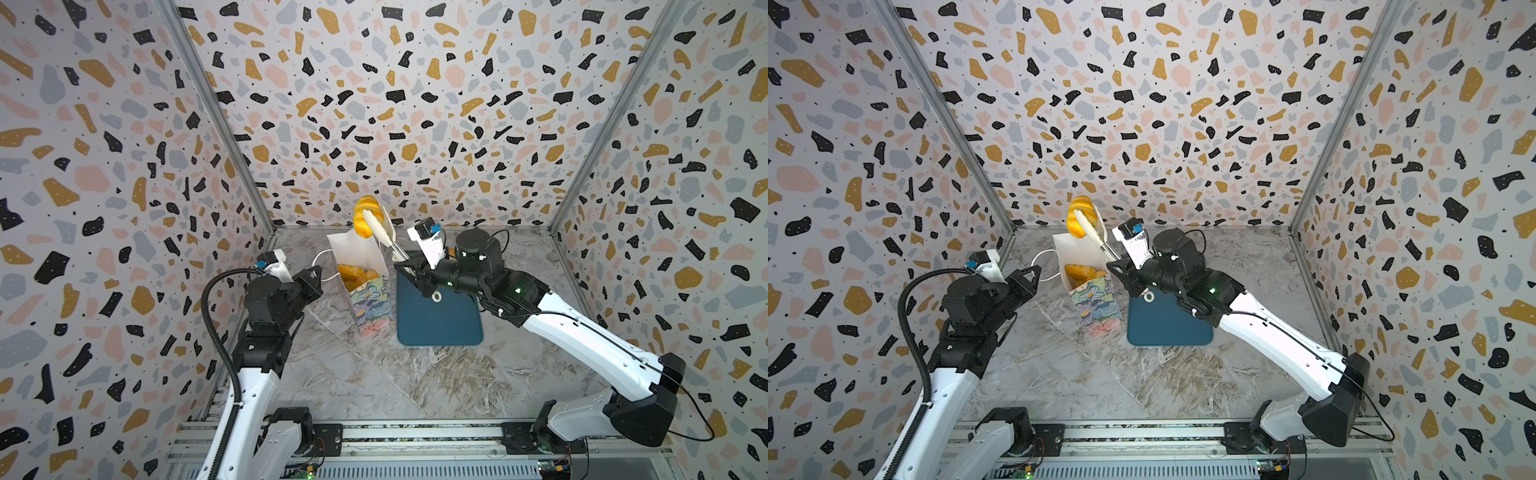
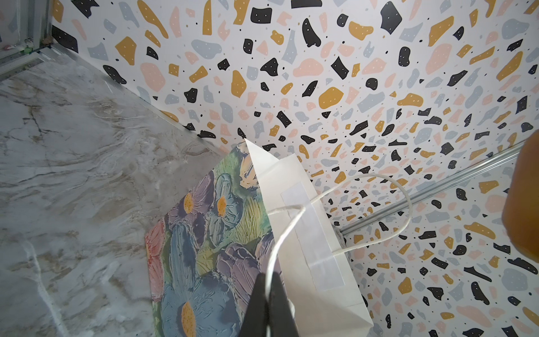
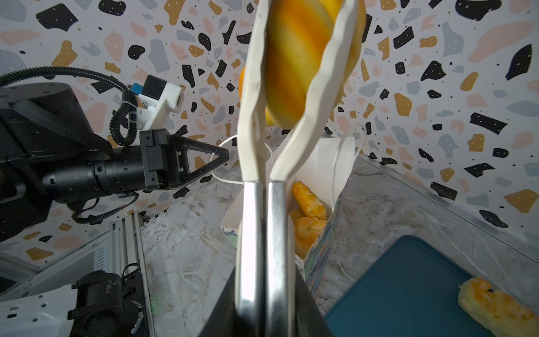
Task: Pack bread into a paper bag
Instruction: Place the bread in the paper bag.
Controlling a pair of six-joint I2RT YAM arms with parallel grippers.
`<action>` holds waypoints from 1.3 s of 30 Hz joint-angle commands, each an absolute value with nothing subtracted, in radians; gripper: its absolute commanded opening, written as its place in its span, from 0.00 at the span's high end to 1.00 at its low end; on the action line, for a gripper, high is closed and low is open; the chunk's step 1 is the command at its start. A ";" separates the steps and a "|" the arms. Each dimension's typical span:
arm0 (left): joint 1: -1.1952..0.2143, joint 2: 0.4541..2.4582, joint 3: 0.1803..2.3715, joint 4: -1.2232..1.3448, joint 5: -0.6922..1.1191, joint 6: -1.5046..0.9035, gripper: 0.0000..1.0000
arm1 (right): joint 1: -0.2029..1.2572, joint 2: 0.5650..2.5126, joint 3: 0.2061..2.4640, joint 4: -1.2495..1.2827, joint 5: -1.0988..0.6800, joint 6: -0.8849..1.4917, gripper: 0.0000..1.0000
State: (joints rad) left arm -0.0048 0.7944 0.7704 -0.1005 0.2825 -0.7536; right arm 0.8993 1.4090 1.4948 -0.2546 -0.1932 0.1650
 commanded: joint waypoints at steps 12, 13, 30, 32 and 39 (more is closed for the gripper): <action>-0.002 0.765 0.821 -0.115 0.301 -0.741 1.00 | 0.924 1.454 1.548 -0.311 -0.213 0.132 0.89; -0.002 0.765 0.822 -0.115 0.303 -0.742 1.00 | 0.924 1.456 1.546 -0.312 -0.213 0.132 0.89; -0.002 0.764 0.848 -0.129 0.306 -0.748 1.00 | 0.925 1.539 1.600 -0.444 -0.177 0.120 0.78; -0.002 0.763 0.847 -0.130 0.305 -0.749 1.00 | 0.925 1.544 1.605 -0.449 -0.172 0.120 0.75; -0.002 0.762 0.836 -0.117 0.311 -0.764 1.00 | 0.925 1.542 1.606 -0.448 -0.148 0.116 0.58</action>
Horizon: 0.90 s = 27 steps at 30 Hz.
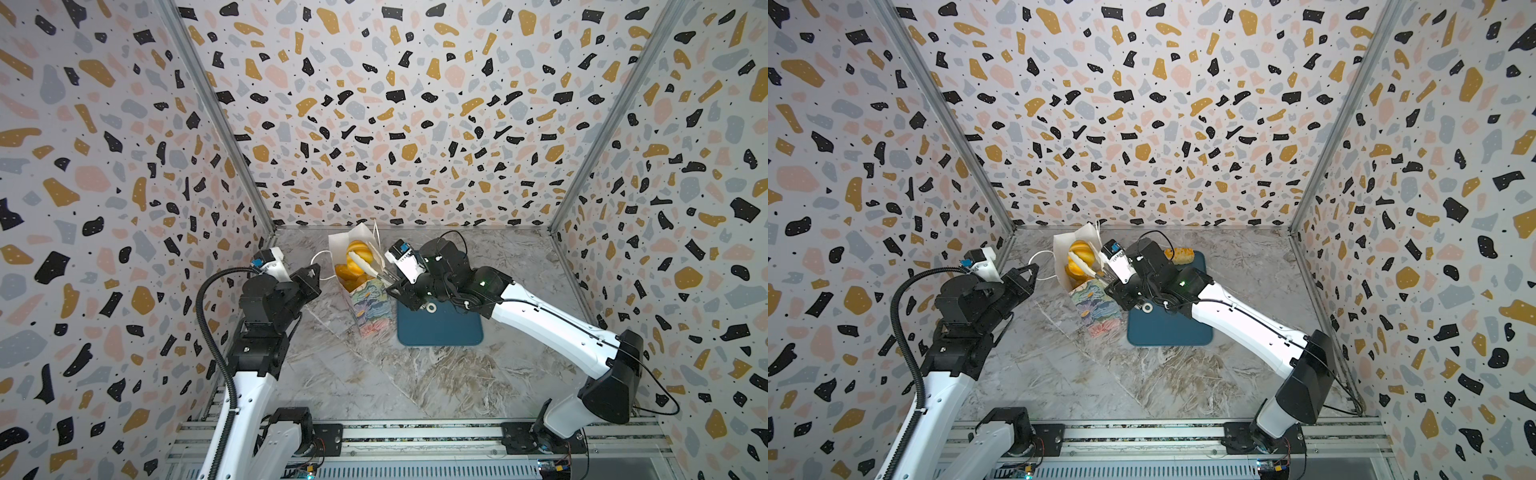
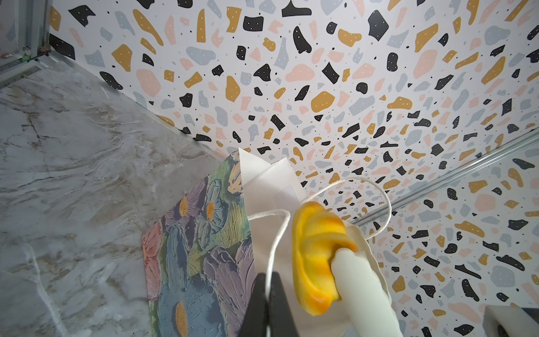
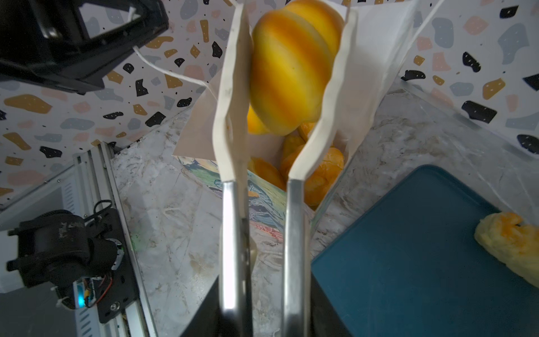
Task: Pack bread into a paper bag
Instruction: Place the bread in the paper bag.
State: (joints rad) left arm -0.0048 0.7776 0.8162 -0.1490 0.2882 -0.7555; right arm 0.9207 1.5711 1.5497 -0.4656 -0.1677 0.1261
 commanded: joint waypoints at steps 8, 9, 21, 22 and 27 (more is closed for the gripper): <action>-0.002 0.767 0.833 -0.115 0.308 -0.766 1.00 | 0.925 1.530 1.603 -0.430 -0.125 0.117 0.55; -0.002 0.767 0.833 -0.114 0.307 -0.765 1.00 | 0.925 1.525 1.603 -0.426 -0.125 0.116 0.55; -0.002 0.772 0.827 -0.106 0.301 -0.771 1.00 | 0.925 1.491 1.600 -0.396 -0.140 0.108 0.55; -0.002 0.772 0.827 -0.105 0.301 -0.772 1.00 | 0.925 1.486 1.603 -0.394 -0.143 0.107 0.55; -0.002 0.770 0.827 -0.098 0.307 -0.772 1.00 | 0.925 1.448 1.594 -0.384 -0.137 0.089 0.55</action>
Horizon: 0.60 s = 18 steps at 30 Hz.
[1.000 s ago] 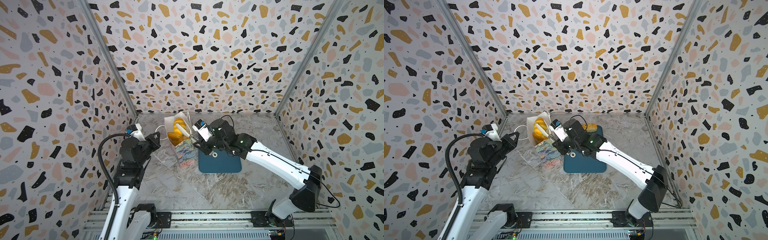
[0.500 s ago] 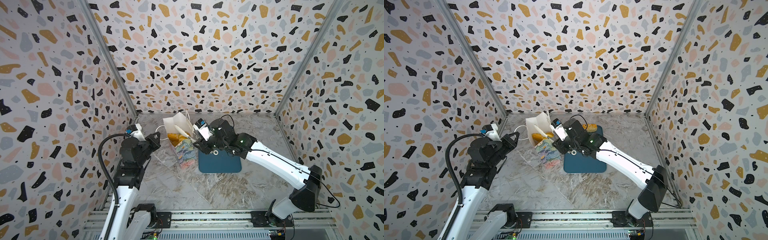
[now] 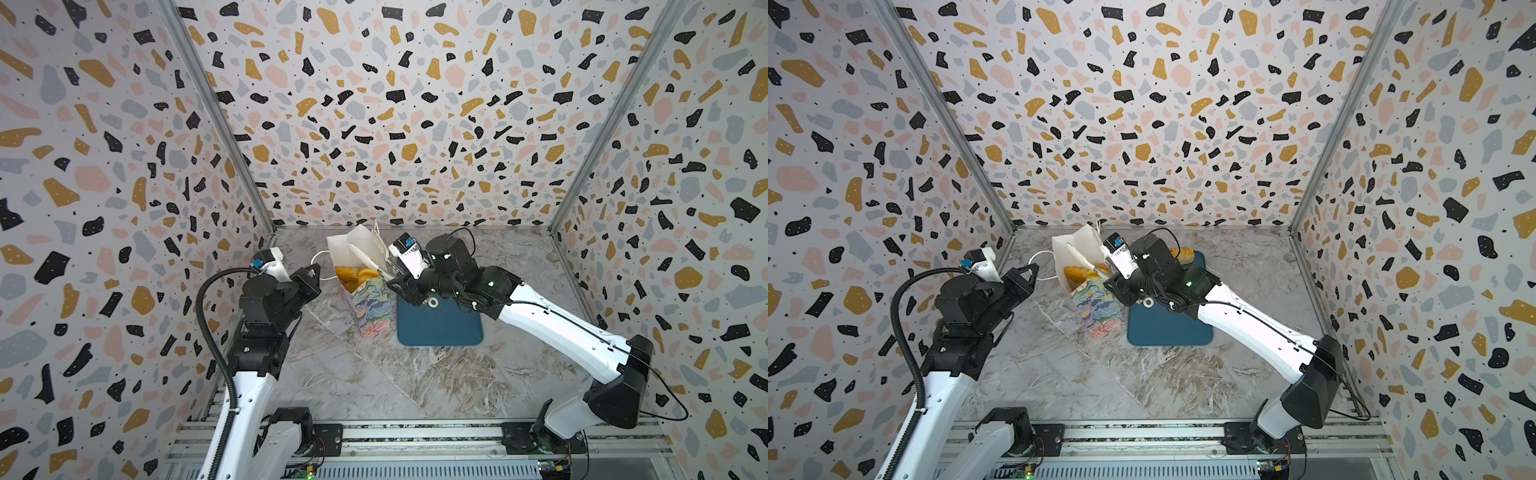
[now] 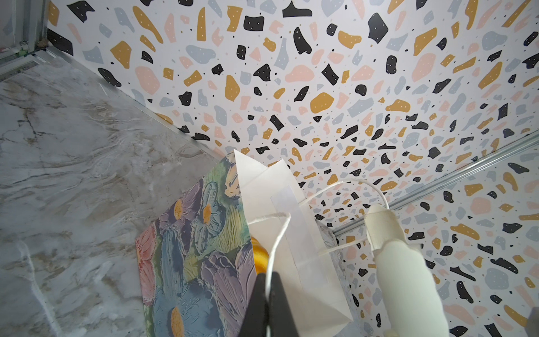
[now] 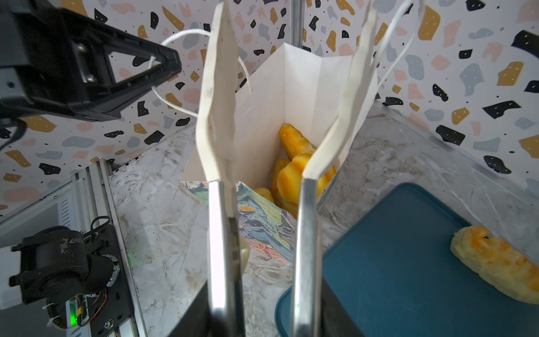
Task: Pack bread into a paper bag
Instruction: Place the bread in the paper bag.
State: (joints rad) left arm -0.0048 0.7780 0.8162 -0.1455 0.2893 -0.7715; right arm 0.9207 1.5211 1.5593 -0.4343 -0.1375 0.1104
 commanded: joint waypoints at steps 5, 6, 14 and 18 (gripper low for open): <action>-0.002 0.768 0.822 -0.098 0.311 -0.772 1.00 | 0.924 1.399 1.567 -0.375 -0.118 0.063 0.56; -0.003 0.769 0.822 -0.098 0.309 -0.772 1.00 | 0.924 1.391 1.564 -0.377 -0.110 0.057 0.56; -0.002 0.760 0.815 -0.098 0.310 -0.773 1.00 | 0.904 1.321 1.549 -0.460 0.039 0.005 0.56; -0.002 0.760 0.813 -0.093 0.314 -0.772 1.00 | 0.788 1.289 1.522 -0.481 -0.036 0.000 0.57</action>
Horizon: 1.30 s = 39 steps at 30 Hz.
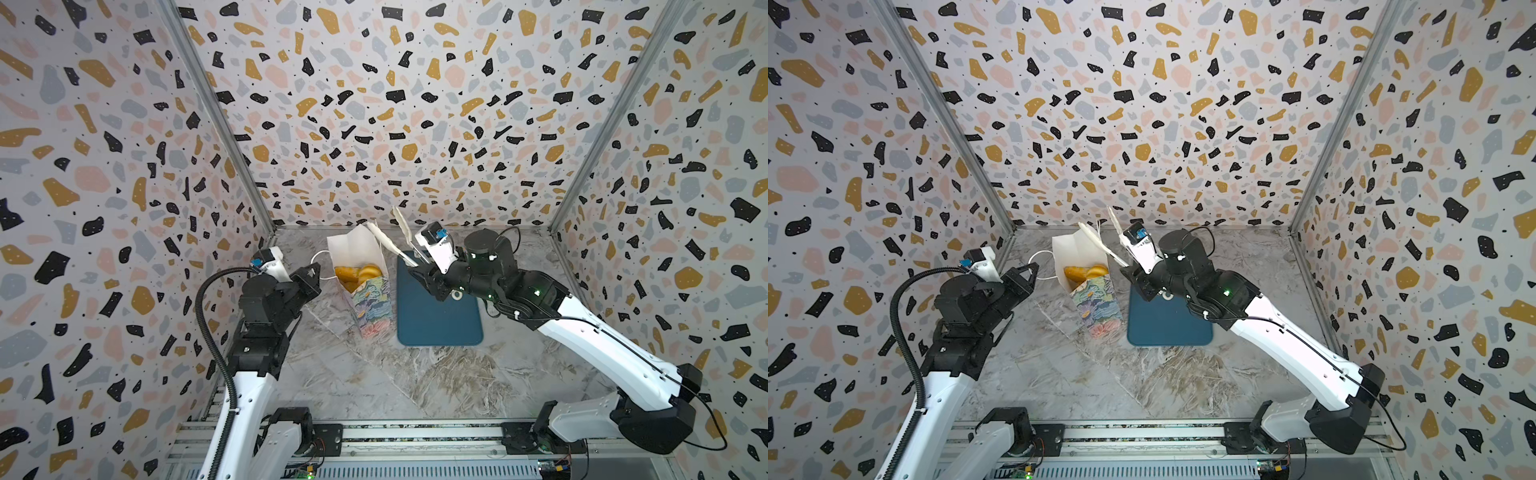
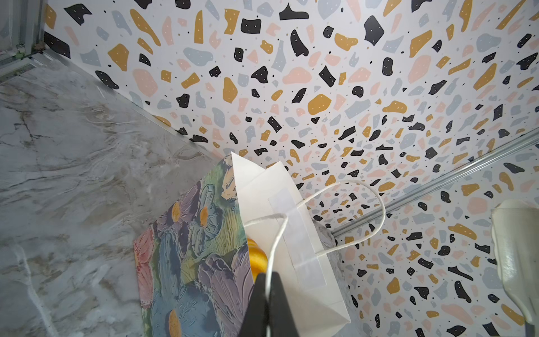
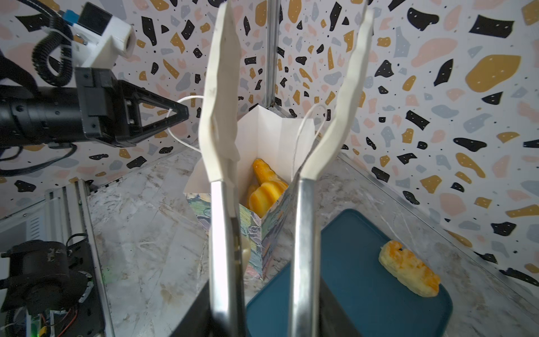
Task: Pack bread into a paper bag
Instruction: Place the bread in the paper bag, then pick up the bread from the tray.
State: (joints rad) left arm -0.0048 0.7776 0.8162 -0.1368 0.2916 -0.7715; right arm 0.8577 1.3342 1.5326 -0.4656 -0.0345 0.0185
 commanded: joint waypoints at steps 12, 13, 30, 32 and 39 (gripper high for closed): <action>-0.002 0.762 0.807 -0.085 0.325 -0.772 1.00 | 0.527 1.291 1.480 -0.537 -0.112 -0.153 0.57; -0.002 0.762 0.807 -0.084 0.325 -0.772 1.00 | 0.514 1.294 1.479 -0.538 -0.108 -0.169 0.57; -0.002 0.756 0.805 -0.096 0.322 -0.781 1.00 | 0.411 1.496 1.557 -0.591 -0.114 -0.488 0.57; -0.002 0.756 0.805 -0.102 0.319 -0.778 1.00 | 0.403 1.530 1.576 -0.602 -0.096 -0.512 0.57; -0.002 0.767 0.805 -0.103 0.311 -0.781 1.00 | 0.357 1.635 1.601 -0.587 -0.082 -0.583 0.52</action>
